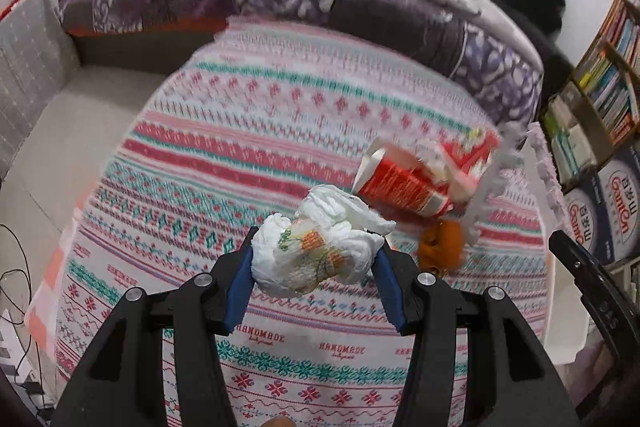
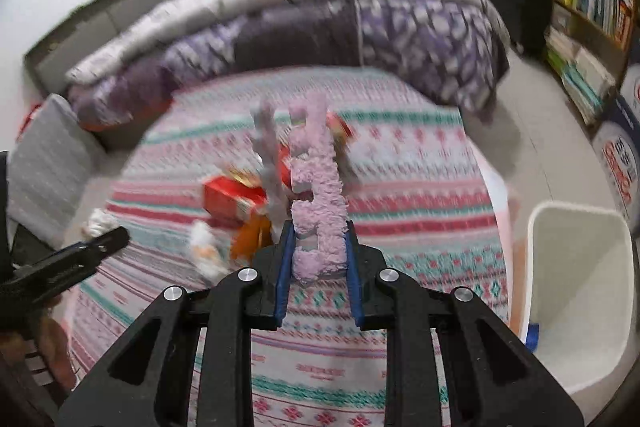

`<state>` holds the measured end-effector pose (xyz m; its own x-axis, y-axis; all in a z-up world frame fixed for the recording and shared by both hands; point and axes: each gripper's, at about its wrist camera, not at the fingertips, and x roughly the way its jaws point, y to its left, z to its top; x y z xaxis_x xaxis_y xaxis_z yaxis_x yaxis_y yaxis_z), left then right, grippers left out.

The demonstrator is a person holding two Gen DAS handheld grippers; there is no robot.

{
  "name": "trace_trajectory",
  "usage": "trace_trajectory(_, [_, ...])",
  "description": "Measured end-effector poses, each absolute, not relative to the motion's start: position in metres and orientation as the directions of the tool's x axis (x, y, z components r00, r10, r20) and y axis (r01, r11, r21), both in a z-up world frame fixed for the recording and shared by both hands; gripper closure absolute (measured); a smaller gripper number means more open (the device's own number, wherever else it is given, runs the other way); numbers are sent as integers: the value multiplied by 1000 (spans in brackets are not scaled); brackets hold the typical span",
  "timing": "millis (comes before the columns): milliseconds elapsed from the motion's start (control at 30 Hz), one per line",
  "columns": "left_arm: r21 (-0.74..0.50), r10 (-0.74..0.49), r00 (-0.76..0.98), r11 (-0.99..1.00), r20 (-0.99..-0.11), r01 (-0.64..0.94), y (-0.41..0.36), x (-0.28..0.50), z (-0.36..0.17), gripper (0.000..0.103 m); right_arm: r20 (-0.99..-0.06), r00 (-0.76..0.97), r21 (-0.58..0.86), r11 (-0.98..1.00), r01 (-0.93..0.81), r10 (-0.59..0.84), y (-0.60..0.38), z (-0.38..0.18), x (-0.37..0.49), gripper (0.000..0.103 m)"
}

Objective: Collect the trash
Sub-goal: 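Grasp the rolled white diaper with the left tool while the right tool grasps the pink foam strip, then carry the pink foam strip to the wastebasket and open the right tool while the left tool holds the diaper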

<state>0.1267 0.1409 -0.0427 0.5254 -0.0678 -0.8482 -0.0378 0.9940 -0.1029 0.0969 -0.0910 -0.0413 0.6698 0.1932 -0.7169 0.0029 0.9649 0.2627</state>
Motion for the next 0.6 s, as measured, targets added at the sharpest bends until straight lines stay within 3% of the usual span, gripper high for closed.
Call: trace_trajectory(600, [-62,-9,737,997,-676,-44,117,100,11,50,-562,826,161,986,45,54,-95,-1,59,81])
